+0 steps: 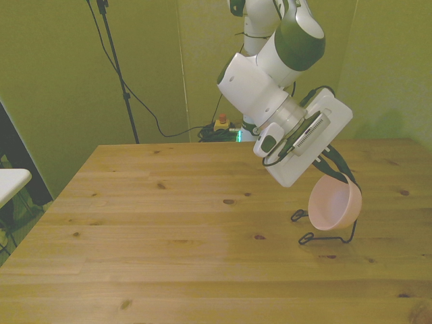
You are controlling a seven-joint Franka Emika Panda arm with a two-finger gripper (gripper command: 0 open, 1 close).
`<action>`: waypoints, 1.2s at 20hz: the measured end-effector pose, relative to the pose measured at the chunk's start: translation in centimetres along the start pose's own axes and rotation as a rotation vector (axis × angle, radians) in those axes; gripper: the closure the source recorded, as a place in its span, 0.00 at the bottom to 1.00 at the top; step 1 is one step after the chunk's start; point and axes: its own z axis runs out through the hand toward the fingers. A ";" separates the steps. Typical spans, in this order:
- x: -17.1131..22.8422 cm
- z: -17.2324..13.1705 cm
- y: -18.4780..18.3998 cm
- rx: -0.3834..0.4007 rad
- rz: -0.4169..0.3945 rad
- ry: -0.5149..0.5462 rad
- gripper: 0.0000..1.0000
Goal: Load the bowl
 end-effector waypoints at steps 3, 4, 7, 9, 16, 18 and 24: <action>0.0 0.0 0.7 0.007 0.019 -0.005 1.00; 0.0 0.0 1.0 0.008 0.026 -0.008 1.00; -0.1 0.2 1.4 0.005 0.034 -0.015 1.00; -0.1 0.3 1.6 0.004 0.036 -0.016 1.00; -0.3 0.8 2.7 -0.005 0.055 -0.025 0.00; -0.3 0.7 2.6 -0.005 0.055 -0.025 0.00; -0.3 0.7 2.5 -0.004 0.054 -0.024 0.00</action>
